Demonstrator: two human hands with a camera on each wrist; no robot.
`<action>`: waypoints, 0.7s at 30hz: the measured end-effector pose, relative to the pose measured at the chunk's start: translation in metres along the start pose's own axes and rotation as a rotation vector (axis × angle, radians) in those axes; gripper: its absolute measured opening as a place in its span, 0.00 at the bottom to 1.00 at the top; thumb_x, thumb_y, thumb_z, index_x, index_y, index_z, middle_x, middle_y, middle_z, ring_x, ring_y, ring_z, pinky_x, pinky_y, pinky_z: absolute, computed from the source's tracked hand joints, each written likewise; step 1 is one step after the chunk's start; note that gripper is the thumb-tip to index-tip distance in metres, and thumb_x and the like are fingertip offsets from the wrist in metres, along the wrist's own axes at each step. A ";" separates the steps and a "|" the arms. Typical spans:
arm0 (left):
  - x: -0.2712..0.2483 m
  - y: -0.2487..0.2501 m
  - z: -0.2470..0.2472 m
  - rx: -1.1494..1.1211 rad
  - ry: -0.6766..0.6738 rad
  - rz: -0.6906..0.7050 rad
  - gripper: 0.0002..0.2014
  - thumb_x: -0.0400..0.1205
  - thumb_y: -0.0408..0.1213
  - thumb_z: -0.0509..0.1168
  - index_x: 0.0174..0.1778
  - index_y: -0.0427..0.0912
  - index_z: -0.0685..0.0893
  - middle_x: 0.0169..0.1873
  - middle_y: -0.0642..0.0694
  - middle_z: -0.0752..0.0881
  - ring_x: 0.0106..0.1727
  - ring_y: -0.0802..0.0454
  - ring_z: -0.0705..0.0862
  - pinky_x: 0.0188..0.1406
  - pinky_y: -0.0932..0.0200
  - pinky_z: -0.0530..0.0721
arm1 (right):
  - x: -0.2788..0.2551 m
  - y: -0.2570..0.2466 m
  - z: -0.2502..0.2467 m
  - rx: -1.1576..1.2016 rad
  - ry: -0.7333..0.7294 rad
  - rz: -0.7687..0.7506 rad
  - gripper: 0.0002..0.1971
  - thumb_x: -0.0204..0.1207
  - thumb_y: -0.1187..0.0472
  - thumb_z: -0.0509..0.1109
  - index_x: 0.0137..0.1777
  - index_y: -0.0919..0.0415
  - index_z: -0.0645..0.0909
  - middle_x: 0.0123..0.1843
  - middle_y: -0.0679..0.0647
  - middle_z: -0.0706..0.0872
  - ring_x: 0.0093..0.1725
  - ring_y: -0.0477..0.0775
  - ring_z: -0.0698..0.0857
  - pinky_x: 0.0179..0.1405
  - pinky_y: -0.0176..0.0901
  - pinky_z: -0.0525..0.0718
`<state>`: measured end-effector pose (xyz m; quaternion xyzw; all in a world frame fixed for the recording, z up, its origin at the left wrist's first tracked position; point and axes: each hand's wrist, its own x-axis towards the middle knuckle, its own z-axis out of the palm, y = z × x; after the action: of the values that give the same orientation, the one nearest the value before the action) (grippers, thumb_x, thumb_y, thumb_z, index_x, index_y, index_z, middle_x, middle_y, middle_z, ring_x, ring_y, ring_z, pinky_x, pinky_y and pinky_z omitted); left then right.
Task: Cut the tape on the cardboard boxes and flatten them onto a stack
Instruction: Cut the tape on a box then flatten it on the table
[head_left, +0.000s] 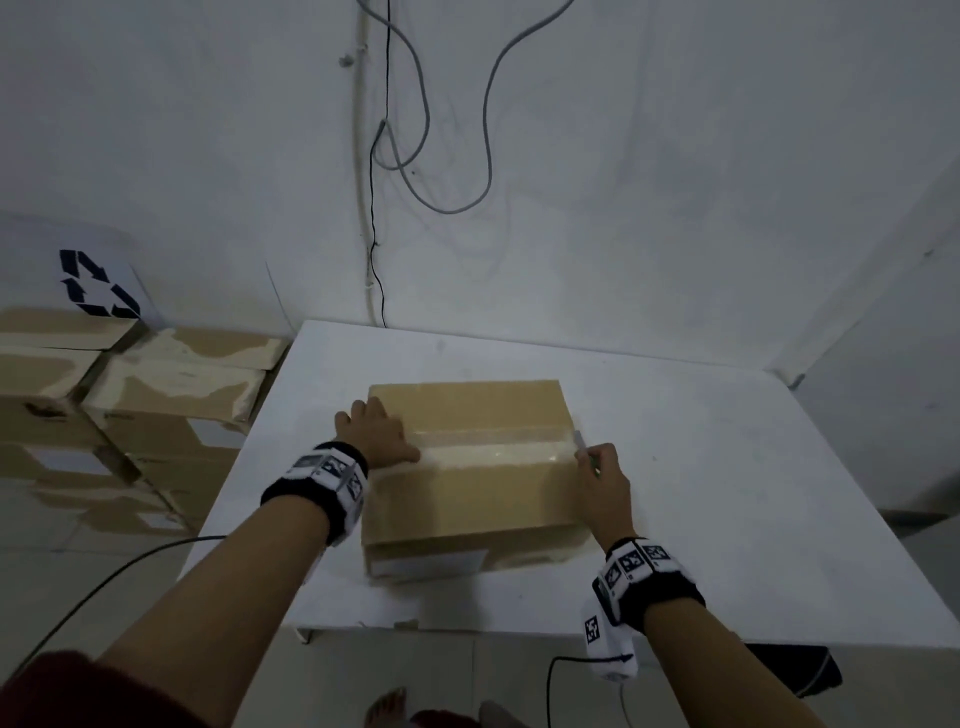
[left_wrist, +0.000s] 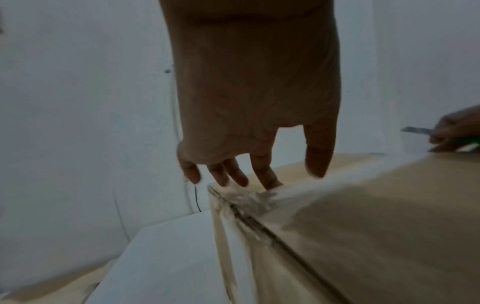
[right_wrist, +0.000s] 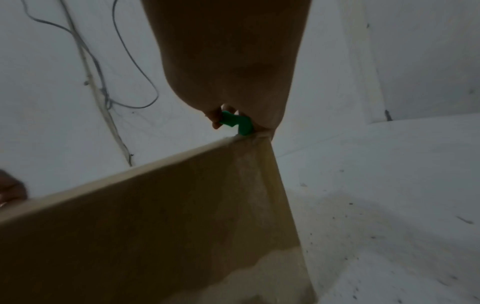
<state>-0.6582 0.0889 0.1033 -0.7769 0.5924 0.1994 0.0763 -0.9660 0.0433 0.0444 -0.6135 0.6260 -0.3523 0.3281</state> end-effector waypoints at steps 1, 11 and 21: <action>-0.002 0.004 0.003 0.041 0.024 0.000 0.33 0.75 0.67 0.63 0.68 0.47 0.78 0.74 0.37 0.64 0.74 0.36 0.62 0.72 0.43 0.61 | -0.004 -0.001 0.001 0.008 0.003 0.017 0.11 0.88 0.54 0.57 0.49 0.60 0.72 0.38 0.55 0.81 0.38 0.55 0.79 0.36 0.47 0.74; -0.002 0.087 0.040 -0.158 0.033 0.241 0.51 0.56 0.72 0.75 0.69 0.45 0.69 0.64 0.42 0.68 0.68 0.41 0.65 0.69 0.42 0.64 | -0.013 -0.020 0.011 0.218 -0.242 0.064 0.11 0.84 0.56 0.67 0.46 0.64 0.76 0.48 0.61 0.88 0.46 0.58 0.90 0.39 0.42 0.89; 0.002 0.085 0.052 -0.207 0.100 0.281 0.46 0.57 0.67 0.78 0.66 0.50 0.69 0.60 0.47 0.68 0.62 0.45 0.66 0.60 0.49 0.64 | 0.041 -0.054 0.010 -0.258 -0.418 -0.244 0.09 0.73 0.61 0.75 0.38 0.44 0.89 0.42 0.41 0.90 0.48 0.42 0.85 0.54 0.46 0.83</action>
<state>-0.7499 0.0811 0.0648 -0.6992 0.6743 0.2292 -0.0620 -0.9304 0.0022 0.0854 -0.7803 0.5060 -0.1723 0.3246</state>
